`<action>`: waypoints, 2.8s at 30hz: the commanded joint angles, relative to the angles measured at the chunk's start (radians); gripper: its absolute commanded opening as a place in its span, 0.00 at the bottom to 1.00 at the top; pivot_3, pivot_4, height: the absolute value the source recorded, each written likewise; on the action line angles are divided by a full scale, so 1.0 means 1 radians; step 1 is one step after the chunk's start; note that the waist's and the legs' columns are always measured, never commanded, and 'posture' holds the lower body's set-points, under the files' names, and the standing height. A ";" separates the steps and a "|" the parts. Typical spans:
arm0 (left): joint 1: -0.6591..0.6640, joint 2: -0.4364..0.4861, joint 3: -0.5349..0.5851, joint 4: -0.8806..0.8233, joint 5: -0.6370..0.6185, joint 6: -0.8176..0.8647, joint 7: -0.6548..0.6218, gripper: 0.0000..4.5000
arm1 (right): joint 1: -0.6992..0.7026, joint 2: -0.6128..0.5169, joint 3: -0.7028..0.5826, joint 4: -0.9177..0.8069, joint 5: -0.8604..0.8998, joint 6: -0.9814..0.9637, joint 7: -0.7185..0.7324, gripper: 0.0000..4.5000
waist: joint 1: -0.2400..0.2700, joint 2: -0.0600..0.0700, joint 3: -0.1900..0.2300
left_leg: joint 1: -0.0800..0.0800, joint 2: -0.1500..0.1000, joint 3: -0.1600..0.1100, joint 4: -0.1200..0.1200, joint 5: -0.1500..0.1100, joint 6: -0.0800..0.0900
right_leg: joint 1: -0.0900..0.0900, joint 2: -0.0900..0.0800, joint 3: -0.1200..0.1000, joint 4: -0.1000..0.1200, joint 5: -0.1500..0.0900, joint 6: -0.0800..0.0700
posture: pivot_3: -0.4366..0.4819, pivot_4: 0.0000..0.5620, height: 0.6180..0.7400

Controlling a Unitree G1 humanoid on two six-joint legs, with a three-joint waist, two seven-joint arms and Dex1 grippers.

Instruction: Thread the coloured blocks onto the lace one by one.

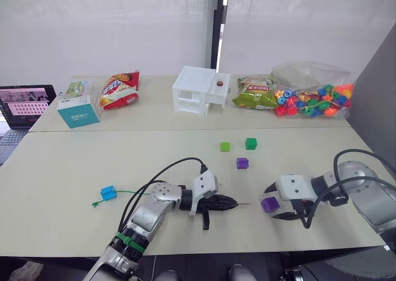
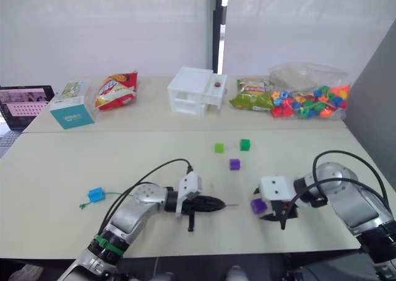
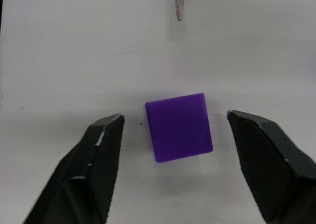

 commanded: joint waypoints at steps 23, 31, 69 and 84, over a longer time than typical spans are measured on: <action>-0.021 0.004 -0.017 -0.024 0.017 -0.007 -0.018 0.00 | 0.018 0.133 0.006 -0.249 0.027 0.481 -0.096 0.26 | -0.006 -0.001 0.000 | 0.001 0.009 0.000 0.000 0.000 0.000 | -0.001 0.010 0.000 0.001 0.003 -0.005 | 0.48 0.27 1.00; -0.023 0.008 -0.023 -0.028 0.021 0.003 -0.017 0.00 | 0.022 0.128 0.020 -0.236 0.016 0.450 -0.110 0.26 | -0.003 -0.001 0.000 | 0.001 0.008 0.000 0.000 0.000 -0.001 | -0.001 0.008 0.000 0.000 0.003 -0.005 | 0.48 0.27 1.00; -0.069 0.015 -0.054 -0.006 0.107 0.045 0.015 0.52 | 0.050 0.142 0.033 -0.243 0.011 0.448 -0.187 0.26 | -0.006 -0.001 0.000 | 0.002 0.008 0.000 0.000 0.000 -0.001 | 0.000 0.009 0.000 0.000 0.003 -0.005 | 0.48 0.27 1.00; -0.086 -0.042 -0.055 0.031 0.088 -0.013 0.014 0.00 | 0.046 0.142 0.045 -0.239 -0.007 0.438 -0.193 0.26 | -0.006 -0.001 0.000 | 0.002 0.008 0.000 0.000 0.000 -0.001 | 0.000 0.009 0.000 0.000 0.003 -0.005 | 0.48 0.27 1.00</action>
